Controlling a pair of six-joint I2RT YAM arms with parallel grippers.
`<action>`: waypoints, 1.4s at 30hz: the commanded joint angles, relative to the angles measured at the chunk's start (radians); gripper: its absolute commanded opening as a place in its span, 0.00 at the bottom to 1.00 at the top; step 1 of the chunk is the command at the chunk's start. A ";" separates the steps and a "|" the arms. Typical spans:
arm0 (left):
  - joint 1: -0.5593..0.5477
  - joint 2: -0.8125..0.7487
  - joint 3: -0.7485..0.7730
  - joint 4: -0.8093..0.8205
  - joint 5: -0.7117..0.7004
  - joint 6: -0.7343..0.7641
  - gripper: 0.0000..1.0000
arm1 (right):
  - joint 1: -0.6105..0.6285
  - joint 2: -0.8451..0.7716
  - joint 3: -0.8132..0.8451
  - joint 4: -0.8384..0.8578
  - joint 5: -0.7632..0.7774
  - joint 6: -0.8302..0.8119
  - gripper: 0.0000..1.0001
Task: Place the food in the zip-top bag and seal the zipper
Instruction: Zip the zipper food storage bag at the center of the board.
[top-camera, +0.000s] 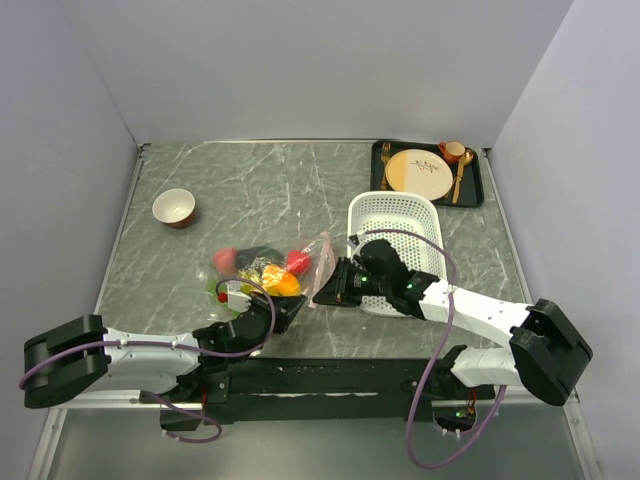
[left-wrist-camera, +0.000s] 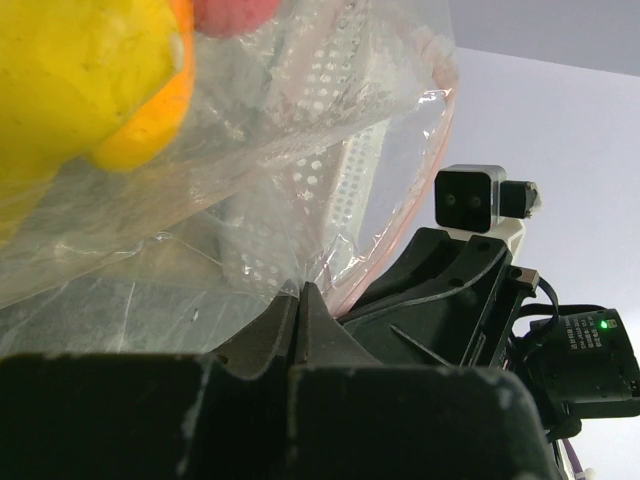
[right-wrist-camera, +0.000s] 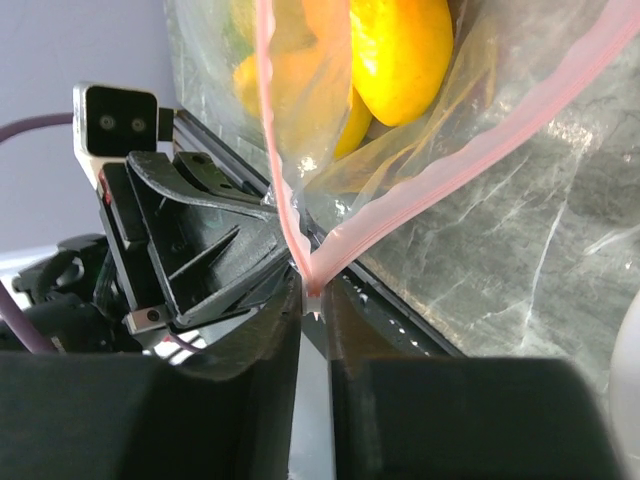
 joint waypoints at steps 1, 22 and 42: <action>0.003 0.001 -0.006 0.045 -0.023 0.002 0.01 | 0.009 -0.025 0.027 0.038 -0.023 -0.004 0.13; -0.016 0.088 0.020 0.174 0.026 0.031 0.05 | 0.009 -0.036 0.013 0.056 0.022 0.010 0.07; -0.039 0.035 -0.069 0.159 0.075 -0.016 0.01 | -0.024 0.010 0.117 -0.022 0.100 -0.016 0.09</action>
